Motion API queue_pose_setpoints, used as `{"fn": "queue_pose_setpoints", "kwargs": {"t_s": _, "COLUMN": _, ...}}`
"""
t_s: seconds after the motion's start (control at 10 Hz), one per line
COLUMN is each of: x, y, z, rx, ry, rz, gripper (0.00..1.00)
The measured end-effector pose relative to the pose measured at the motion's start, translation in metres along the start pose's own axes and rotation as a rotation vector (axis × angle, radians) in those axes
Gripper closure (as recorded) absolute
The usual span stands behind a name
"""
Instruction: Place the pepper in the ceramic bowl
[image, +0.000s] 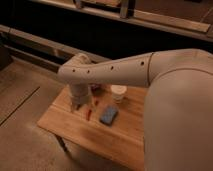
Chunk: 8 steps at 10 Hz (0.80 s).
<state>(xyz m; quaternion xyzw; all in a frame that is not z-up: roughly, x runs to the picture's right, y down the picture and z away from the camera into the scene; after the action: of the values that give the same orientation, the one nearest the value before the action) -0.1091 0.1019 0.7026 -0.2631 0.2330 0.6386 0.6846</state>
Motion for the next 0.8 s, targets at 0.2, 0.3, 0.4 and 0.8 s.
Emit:
{"fn": "queue_pose_setpoints", "kwargs": {"t_s": 0.2, "x": -0.016, "y": 0.009, "z": -0.006, "rx": -0.037, "ry": -0.006, "rz": 0.05, "gripper": 0.35}}
{"fn": "queue_pose_setpoints", "kwargs": {"t_s": 0.3, "x": -0.031, "y": 0.015, "z": -0.009, "rx": -0.074, "ry": -0.018, "rz": 0.103, "gripper": 0.35}}
{"fn": "queue_pose_setpoints", "kwargs": {"t_s": 0.4, "x": -0.044, "y": 0.019, "z": -0.013, "rx": -0.103, "ry": -0.032, "rz": 0.143, "gripper": 0.35}}
{"fn": "queue_pose_setpoints", "kwargs": {"t_s": 0.8, "x": -0.074, "y": 0.005, "z": -0.006, "rx": -0.09, "ry": -0.047, "rz": 0.232, "gripper": 0.35}}
